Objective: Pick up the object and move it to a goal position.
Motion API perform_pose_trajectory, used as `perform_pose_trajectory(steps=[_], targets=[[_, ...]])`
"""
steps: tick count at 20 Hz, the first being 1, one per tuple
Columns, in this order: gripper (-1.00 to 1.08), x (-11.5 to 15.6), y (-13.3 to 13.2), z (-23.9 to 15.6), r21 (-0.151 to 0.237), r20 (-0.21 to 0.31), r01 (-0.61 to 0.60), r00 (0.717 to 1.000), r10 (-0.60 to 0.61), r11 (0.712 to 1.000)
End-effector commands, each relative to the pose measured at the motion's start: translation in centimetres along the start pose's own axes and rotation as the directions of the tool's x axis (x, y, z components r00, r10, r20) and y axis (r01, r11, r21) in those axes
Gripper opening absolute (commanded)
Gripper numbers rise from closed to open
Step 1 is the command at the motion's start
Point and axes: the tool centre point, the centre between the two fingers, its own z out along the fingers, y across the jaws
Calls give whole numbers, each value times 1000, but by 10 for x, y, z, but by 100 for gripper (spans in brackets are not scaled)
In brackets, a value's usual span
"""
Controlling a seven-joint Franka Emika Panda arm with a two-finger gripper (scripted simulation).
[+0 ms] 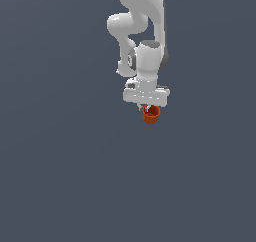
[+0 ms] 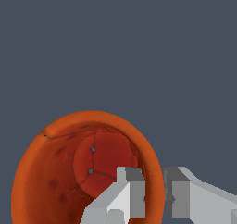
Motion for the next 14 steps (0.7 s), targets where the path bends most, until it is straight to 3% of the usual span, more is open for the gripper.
perform_pose_trajectory(steps=[1,14], targets=[[-100,-2,-5,-17,1,-1,-1,1000,1,1000],[-100,-8,-21,-75,-2,-3,0,1000,0,1000]])
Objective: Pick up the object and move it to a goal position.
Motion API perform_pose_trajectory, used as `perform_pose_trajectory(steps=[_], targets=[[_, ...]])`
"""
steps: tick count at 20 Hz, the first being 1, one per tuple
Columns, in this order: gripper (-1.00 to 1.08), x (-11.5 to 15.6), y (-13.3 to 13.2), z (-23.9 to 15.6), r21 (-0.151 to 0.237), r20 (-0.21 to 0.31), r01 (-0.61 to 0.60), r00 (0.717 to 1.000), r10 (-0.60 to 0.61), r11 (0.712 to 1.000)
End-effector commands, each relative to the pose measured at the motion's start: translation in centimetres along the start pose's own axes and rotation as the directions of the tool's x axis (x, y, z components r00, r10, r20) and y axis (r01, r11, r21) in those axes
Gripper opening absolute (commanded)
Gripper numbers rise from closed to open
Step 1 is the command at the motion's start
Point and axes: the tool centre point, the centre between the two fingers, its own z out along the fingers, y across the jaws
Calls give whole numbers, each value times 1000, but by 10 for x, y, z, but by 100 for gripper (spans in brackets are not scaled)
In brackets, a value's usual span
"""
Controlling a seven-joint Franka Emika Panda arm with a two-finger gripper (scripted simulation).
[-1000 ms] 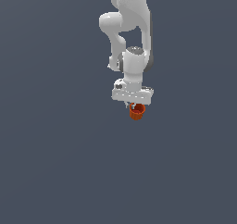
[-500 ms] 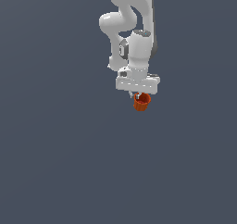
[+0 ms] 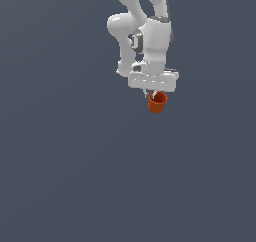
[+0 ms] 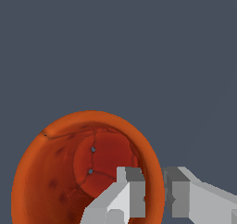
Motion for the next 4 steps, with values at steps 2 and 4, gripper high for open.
perform_pose_trajectory(steps=[2,4], targets=[[-100,0,-2,-7,0,-1,0,1000,0,1000],[-100,0,-3,-8,0,-1,0,1000,0,1000]])
